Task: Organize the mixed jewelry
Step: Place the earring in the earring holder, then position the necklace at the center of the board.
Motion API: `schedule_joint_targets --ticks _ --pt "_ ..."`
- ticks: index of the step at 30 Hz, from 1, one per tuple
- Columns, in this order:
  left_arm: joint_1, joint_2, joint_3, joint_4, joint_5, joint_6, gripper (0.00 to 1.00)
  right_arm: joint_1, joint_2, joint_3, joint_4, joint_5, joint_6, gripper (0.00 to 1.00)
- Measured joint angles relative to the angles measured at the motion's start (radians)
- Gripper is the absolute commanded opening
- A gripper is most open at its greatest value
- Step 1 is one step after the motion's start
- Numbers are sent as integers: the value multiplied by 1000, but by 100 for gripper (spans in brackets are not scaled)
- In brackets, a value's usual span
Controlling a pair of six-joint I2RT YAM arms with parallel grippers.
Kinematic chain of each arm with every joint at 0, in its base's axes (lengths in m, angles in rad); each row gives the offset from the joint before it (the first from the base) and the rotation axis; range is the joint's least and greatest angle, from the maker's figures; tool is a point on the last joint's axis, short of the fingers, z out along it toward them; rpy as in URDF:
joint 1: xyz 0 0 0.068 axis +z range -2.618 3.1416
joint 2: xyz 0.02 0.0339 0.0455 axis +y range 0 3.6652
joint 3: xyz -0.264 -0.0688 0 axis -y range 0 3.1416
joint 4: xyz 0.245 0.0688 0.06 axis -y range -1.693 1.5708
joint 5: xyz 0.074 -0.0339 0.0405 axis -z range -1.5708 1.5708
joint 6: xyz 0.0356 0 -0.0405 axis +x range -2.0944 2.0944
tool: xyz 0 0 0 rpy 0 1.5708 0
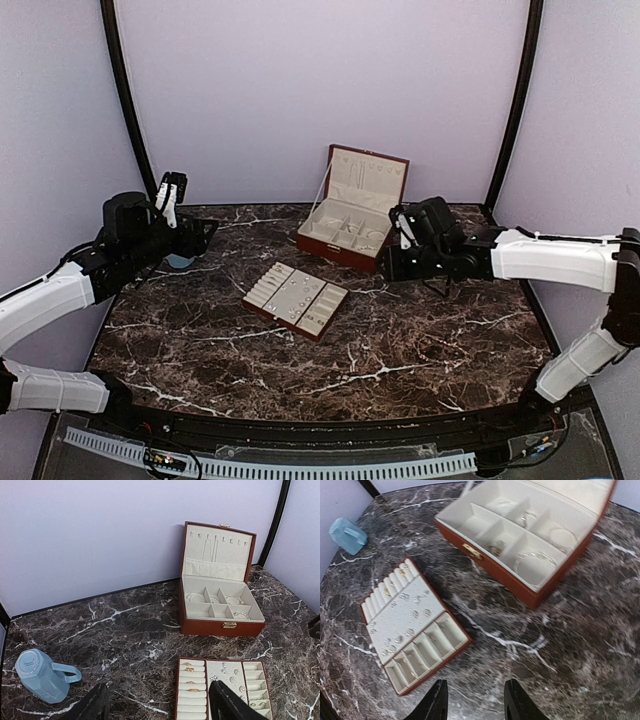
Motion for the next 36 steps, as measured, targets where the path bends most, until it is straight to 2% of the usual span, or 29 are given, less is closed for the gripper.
schedule_joint_targets --ticks 6,13,26,36 --pt "0 -4 2 -11 -26 30 73 -50 -137 -229 -32 17 174 45" --pt "0 -22 2 -11 -41 45 73 -50 -176 -397 -27 -37 319 49" --pt "0 -25 2 -11 -45 46 74 -33 -189 -514 14 -75 460 50" --pt "0 -30 2 -13 -46 46 75 -26 -158 -531 92 -89 493 50"
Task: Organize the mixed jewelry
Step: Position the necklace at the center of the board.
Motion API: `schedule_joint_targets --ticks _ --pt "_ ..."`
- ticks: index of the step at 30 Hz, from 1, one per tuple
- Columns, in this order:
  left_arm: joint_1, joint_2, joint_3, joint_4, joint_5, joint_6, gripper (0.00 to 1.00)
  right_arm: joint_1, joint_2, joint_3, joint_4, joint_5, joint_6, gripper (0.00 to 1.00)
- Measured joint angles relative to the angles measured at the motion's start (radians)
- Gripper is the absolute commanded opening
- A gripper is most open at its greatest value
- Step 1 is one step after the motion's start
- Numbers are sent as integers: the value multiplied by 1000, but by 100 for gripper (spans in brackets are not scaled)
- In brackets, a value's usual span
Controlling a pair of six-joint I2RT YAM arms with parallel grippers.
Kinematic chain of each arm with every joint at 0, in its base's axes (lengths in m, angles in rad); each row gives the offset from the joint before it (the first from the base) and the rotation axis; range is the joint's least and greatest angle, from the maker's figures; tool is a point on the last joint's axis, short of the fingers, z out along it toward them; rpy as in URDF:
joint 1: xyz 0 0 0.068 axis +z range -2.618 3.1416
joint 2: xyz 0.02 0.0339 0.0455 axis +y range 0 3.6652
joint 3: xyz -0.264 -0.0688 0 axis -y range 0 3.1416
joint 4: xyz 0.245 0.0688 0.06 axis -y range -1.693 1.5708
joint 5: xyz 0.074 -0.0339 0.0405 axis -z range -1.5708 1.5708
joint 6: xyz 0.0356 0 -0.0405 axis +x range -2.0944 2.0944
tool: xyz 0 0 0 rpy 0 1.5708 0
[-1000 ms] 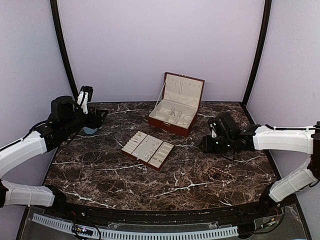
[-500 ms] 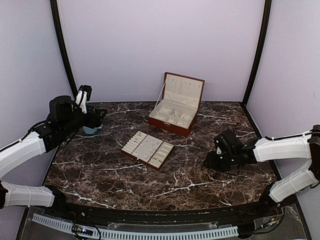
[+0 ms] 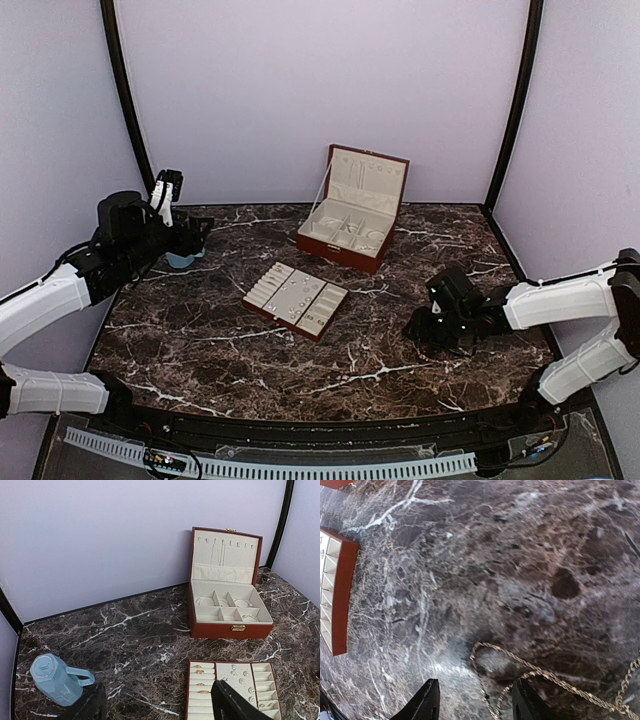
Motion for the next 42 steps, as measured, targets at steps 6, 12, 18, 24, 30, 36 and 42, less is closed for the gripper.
schedule_joint_targets --ticks 6,12,18,24,30,36,42 --pt "0 -2 0 0 -4 0 75 5 69 29 84 -9 -8 50" --pt "0 -3 0 0 -14 3 75 20 183 109 151 -20 -40 49" --pt "0 -9 0 0 -22 7 75 30 312 216 221 -42 -84 49" --pt "0 -13 0 -1 -25 9 75 31 450 360 253 -69 -143 49" --pt "0 -13 0 -1 -26 11 75 31 538 483 227 -79 -225 50" --pt "0 -13 0 -1 -29 11 75 28 499 498 129 -57 -326 51" --pt "0 -13 0 -1 -35 15 75 24 352 448 -15 5 -429 44"
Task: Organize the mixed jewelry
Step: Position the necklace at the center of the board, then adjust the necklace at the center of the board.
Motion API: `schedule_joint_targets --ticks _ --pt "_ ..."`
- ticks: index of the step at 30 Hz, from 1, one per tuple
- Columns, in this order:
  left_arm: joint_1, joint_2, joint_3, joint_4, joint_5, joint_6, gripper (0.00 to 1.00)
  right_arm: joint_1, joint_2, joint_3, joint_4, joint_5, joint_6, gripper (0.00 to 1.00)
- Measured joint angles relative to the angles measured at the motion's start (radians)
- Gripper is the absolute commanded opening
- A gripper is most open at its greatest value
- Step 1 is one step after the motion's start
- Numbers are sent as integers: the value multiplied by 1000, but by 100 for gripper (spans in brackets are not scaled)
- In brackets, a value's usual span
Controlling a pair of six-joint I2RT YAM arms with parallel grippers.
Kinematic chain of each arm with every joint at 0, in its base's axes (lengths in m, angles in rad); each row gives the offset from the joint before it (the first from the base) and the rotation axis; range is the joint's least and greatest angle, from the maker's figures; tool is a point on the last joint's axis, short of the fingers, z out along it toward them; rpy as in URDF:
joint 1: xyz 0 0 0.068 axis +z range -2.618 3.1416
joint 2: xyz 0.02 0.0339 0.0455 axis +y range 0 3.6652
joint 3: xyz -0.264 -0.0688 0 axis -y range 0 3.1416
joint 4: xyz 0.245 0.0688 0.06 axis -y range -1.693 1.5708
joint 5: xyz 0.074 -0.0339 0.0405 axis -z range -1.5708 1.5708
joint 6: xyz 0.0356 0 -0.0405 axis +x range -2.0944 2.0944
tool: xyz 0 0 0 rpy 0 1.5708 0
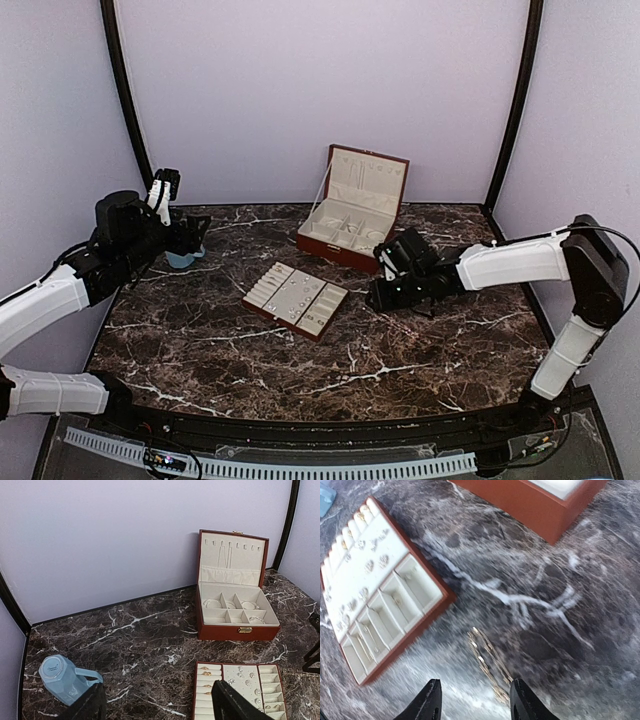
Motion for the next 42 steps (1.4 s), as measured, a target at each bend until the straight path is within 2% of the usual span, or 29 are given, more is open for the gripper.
schedule_joint_targets --ticks 5,13,22,32,42 --pt "0 0 0 0 -4 0 75 -1 -47 -38 -97 24 -64 33" --pt "0 0 0 0 -4 0 75 -2 -19 -39 -195 62 -129 27" --pt "0 0 0 0 -3 0 75 -2 -7 -39 -211 80 -154 22" --pt "0 0 0 0 -4 0 75 -2 22 -30 -211 97 -173 19" --pt "0 0 0 0 -4 0 75 -4 21 -5 -216 105 -168 24"
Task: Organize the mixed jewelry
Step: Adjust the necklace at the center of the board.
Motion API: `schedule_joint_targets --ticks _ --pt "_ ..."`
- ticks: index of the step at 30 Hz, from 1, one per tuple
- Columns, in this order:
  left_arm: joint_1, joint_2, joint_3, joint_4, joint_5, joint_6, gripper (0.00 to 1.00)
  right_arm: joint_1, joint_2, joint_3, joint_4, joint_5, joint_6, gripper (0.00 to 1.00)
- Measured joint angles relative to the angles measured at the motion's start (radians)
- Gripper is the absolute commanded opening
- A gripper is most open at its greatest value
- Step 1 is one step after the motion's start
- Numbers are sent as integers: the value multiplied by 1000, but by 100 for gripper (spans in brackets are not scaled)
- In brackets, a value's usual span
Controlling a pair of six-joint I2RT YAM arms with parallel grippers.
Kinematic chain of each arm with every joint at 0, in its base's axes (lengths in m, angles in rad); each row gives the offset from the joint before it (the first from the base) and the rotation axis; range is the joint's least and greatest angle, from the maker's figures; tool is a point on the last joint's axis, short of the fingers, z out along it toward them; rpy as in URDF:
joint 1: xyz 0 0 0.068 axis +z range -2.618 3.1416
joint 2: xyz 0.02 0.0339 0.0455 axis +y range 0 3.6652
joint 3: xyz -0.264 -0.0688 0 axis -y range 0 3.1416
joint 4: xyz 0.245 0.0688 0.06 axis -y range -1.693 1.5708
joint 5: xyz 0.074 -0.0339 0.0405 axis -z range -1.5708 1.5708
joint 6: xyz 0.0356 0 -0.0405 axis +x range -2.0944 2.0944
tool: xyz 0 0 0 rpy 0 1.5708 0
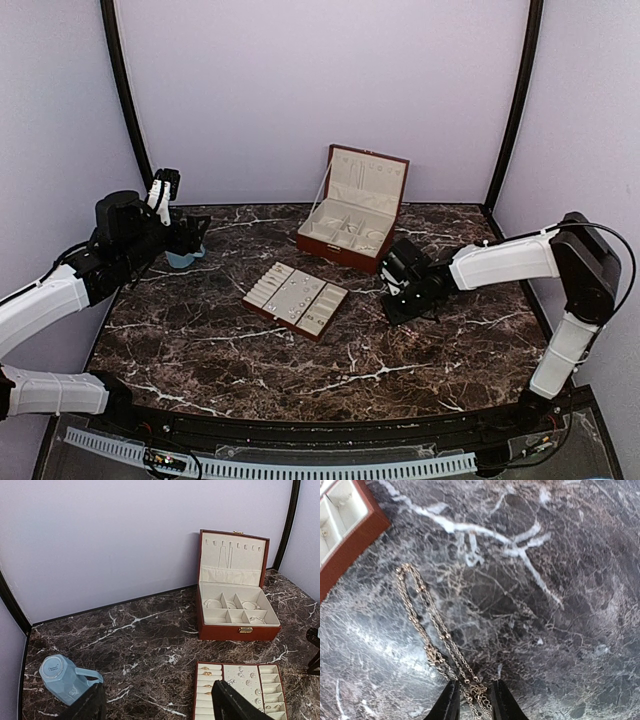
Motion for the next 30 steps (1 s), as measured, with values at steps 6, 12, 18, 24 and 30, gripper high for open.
schedule_joint_targets --ticks 6,12,18,24,30 --pt "0 0 0 0 0 0 75 0 -5 11 0 7 0 24" --pt "0 0 0 0 0 0 75 0 -2 11 0 28 0 25" --pt "0 0 0 0 0 0 75 -3 14 13 0 37 0 26" --pt "0 2 0 0 0 0 75 -5 27 16 0 37 0 27" --pt "0 3 0 0 0 0 75 -5 30 16 0 35 0 28"
